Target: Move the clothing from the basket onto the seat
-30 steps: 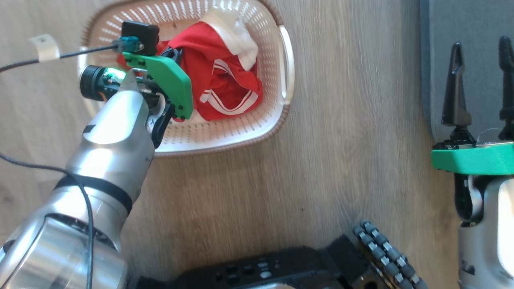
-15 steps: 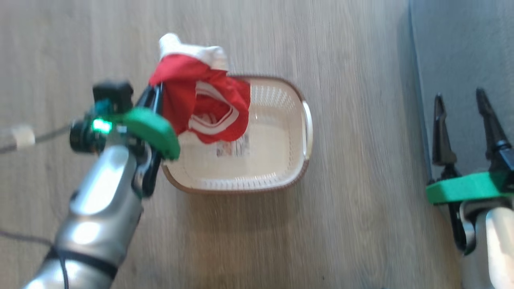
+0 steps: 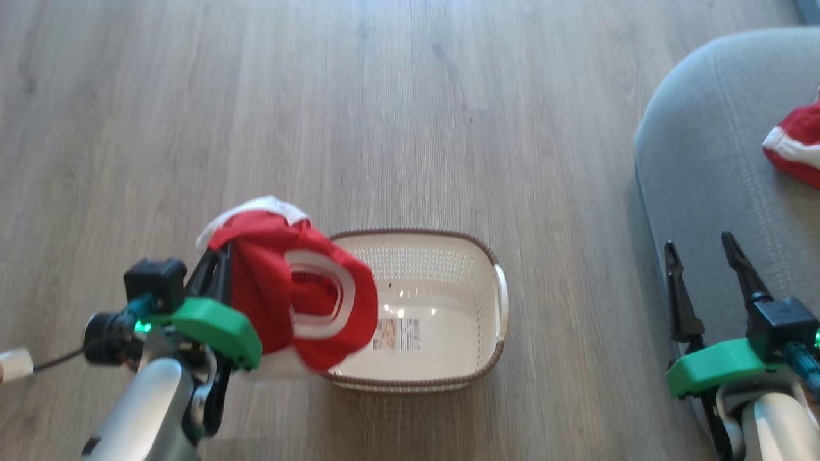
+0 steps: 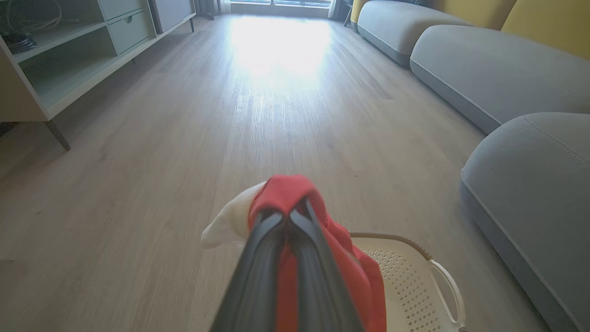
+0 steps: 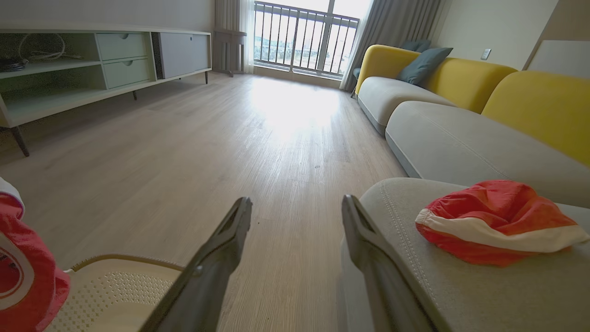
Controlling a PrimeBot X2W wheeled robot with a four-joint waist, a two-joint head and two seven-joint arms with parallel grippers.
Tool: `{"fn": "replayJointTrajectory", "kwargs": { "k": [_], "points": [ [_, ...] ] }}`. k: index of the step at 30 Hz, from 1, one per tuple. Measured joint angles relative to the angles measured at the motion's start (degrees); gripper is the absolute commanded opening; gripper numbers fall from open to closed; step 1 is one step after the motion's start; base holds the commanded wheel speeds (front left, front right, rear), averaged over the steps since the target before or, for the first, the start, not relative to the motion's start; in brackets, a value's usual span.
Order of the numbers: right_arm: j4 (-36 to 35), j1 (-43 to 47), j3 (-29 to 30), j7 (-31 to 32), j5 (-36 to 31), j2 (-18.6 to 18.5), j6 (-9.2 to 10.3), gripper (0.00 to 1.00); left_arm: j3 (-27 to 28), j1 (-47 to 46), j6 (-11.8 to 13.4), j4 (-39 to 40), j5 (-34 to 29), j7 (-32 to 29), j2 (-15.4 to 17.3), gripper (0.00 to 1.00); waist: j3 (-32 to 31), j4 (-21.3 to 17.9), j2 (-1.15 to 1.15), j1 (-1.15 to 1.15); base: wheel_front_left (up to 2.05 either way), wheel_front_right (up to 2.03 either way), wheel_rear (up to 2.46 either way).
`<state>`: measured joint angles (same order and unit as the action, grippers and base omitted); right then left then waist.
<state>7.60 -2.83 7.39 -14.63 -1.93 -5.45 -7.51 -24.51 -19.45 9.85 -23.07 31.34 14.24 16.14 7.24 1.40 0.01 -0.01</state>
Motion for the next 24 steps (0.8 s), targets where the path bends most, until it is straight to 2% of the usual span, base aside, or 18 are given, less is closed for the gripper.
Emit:
{"fn": "replayJointTrajectory", "kwargs": {
  "k": [6, 24],
  "points": [
    [1.29, 1.21, -0.68, 0.0, 0.66, -0.29, 0.0, 1.0, 0.03, 5.11, 0.94, 4.28, -0.01, -0.65, 2.34, 0.0, -4.25, 0.49, 0.0, 0.0, 0.0, 0.0, 0.0],
    [4.77, 1.31, -2.3, 0.0, 2.0, -0.31, 0.0, 1.0, -0.15, 7.03, 2.54, 8.33, -0.14, -1.65, 3.54, 0.0, -6.62, 1.12, 0.0, 0.0, 0.0, 0.0, 0.0]
  ]
}}
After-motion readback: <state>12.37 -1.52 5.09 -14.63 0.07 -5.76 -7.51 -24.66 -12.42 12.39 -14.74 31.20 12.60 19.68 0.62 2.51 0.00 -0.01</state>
